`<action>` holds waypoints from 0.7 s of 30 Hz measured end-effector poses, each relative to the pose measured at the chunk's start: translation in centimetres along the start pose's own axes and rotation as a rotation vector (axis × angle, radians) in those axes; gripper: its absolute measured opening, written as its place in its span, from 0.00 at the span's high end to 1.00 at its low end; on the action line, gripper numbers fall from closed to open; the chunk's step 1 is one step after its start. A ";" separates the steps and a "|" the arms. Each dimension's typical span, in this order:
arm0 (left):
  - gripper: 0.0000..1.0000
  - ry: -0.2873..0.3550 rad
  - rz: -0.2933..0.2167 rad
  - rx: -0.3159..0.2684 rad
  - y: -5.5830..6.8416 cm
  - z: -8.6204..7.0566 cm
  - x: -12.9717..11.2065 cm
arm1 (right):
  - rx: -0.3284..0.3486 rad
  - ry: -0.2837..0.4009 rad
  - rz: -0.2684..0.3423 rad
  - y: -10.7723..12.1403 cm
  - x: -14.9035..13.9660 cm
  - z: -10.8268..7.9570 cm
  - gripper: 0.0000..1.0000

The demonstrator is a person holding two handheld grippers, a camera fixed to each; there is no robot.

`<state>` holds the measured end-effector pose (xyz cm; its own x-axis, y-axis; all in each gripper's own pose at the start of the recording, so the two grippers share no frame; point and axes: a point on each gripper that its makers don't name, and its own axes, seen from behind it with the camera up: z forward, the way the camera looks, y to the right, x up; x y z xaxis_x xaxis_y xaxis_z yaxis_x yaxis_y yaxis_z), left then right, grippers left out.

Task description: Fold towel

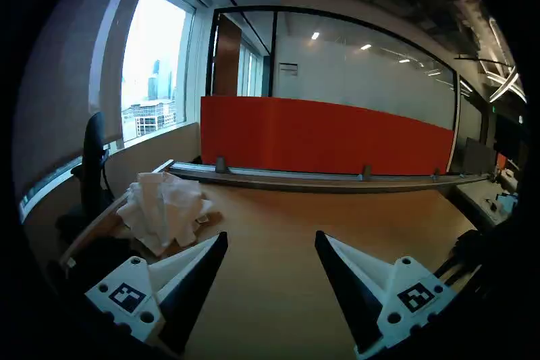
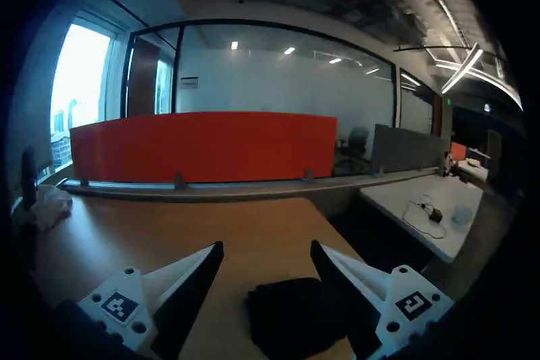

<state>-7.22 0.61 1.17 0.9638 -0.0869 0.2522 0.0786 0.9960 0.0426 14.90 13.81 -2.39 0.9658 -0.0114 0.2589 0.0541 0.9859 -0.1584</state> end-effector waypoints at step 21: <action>0.04 0.105 -0.018 -0.058 1.9 -0.2 3.9 | 0.175 0.099 -0.017 -10.7 5.1 -1.2 0.00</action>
<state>-3.29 2.20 2.02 0.9833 -0.1049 0.1487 0.1076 0.9941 -0.0103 19.53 3.04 -0.55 0.9859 -0.0360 0.1634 0.0338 0.9993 0.0159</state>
